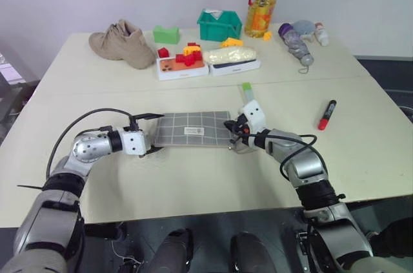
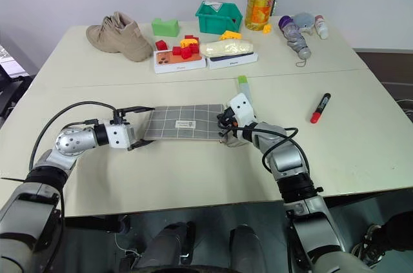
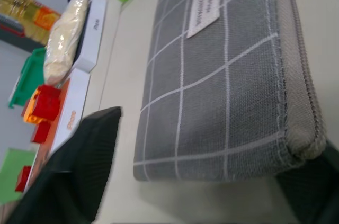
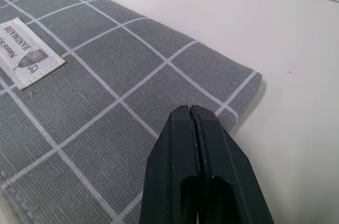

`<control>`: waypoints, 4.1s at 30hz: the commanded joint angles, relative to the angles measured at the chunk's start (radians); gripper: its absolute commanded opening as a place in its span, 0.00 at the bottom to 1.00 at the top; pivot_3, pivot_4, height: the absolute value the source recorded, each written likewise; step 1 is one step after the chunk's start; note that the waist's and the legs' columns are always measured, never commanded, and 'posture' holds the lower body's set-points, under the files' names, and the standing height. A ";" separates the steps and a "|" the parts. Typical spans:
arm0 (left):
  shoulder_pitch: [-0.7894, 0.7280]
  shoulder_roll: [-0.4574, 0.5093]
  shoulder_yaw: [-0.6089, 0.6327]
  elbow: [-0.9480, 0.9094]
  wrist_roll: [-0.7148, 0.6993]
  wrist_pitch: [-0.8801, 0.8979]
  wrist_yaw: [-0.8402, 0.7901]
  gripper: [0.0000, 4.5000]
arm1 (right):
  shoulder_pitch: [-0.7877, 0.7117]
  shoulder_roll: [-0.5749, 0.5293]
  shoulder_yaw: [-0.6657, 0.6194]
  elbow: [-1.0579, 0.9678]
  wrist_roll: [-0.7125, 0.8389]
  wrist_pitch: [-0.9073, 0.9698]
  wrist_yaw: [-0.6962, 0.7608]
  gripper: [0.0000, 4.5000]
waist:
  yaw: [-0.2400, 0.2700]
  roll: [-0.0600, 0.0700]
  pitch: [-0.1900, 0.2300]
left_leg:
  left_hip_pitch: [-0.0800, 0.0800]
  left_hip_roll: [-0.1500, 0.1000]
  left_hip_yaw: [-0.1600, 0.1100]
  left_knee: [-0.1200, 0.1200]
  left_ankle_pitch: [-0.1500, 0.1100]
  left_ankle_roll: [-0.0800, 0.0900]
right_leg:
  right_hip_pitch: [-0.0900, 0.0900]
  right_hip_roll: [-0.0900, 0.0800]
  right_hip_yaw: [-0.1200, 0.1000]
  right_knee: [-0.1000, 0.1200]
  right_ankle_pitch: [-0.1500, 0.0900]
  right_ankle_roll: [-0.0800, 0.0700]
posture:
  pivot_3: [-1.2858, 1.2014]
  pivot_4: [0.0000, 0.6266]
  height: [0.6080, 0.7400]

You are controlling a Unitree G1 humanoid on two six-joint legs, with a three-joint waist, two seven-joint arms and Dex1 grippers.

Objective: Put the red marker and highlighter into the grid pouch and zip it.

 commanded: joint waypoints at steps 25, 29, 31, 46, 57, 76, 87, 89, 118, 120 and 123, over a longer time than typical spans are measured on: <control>0.421 -0.069 0.183 -0.846 -0.386 0.902 0.162 0.00 | -0.073 -0.178 -0.134 -0.165 0.086 0.027 0.122 0.62 | -0.004 0.001 0.001 | -0.002 0.001 -0.001 0.002 0.000 0.000 | -0.003 0.001 0.002 0.003 0.000 0.000 | 0.52 0.24 0.99; 0.499 -0.107 0.180 -1.042 -0.349 1.085 0.241 0.00 | -0.051 -0.157 -0.110 -0.220 0.090 0.094 0.093 0.84 | -0.002 0.001 0.001 | -0.002 0.002 -0.001 0.003 0.000 0.000 | -0.003 0.001 0.002 0.003 0.000 0.000 | 0.52 0.24 0.99; 0.511 -0.130 0.177 -1.098 -0.341 1.151 0.273 0.00 | -0.040 -0.132 -0.082 -0.233 0.064 0.090 0.065 0.84 | 0.000 0.001 0.001 | -0.002 0.002 -0.001 0.003 0.000 0.000 | -0.002 0.001 0.002 0.003 0.000 0.000 | 0.52 0.24 0.99; 0.513 -0.203 0.143 -1.202 -0.273 1.273 0.316 0.00 | -0.100 0.070 -0.092 -0.138 0.065 0.199 -0.117 0.54 | 0.002 0.001 0.001 | -0.002 0.001 0.000 0.003 0.000 -0.001 | -0.003 0.001 0.002 0.003 0.000 0.000 | 0.52 0.24 0.99; 0.495 -0.218 0.131 -1.186 -0.256 1.265 0.314 0.00 | -0.106 0.089 -0.094 -0.123 0.078 0.176 -0.104 0.01 | 0.002 0.001 0.001 | -0.002 0.001 0.000 0.003 0.000 -0.001 | -0.003 0.001 0.002 0.003 0.000 0.000 | 0.52 0.24 0.99; 0.480 -0.229 0.131 -1.174 -0.246 1.255 0.306 0.00 | -0.104 0.091 -0.096 -0.101 0.086 0.159 -0.083 0.64 | 0.001 0.001 0.001 | -0.002 0.001 0.000 0.002 0.000 -0.001 | -0.003 0.001 0.002 0.003 0.000 0.000 | 0.52 0.24 0.99; 0.481 -0.233 0.132 -1.169 -0.237 1.254 0.318 0.00 | -0.092 0.078 -0.061 -0.153 0.087 0.151 -0.037 0.01 | 0.001 0.001 0.001 | -0.002 0.001 0.000 0.002 0.000 -0.001 | -0.003 0.001 0.002 0.003 0.000 0.000 | 0.52 0.24 0.99; 0.479 -0.237 0.127 -1.165 -0.234 1.254 0.320 0.00 | -0.088 0.069 -0.025 -0.193 0.079 0.154 -0.010 0.01 | 0.001 0.001 0.001 | -0.002 0.001 0.000 0.002 0.000 -0.001 | -0.003 0.001 0.002 0.003 0.000 0.000 | 0.52 0.24 0.99; 0.459 -0.296 0.127 -1.151 -0.179 1.262 0.400 0.00 | -0.103 -0.072 0.138 -0.428 0.091 0.225 0.191 0.67 | 0.006 0.001 0.001 | -0.002 0.001 -0.001 0.003 0.000 -0.001 | -0.002 0.001 0.002 0.002 0.000 0.000 | 0.52 0.24 0.99; 0.455 -0.279 0.149 -1.138 -0.164 1.255 0.422 0.00 | -0.096 -0.114 0.085 -0.392 0.086 0.217 0.170 0.77 | 0.006 0.001 0.001 | -0.002 0.001 -0.001 0.003 0.000 -0.001 | -0.002 0.001 0.002 0.002 0.000 0.000 | 0.52 0.24 0.99; 0.442 -0.263 0.178 -1.106 -0.147 1.242 0.457 0.00 | -0.111 -0.142 0.011 -0.269 0.056 0.212 0.095 0.77 | 0.003 0.001 0.001 | -0.002 0.001 -0.001 0.002 0.000 -0.001 | -0.003 0.001 0.002 0.002 0.000 0.000 | 0.52 0.24 0.99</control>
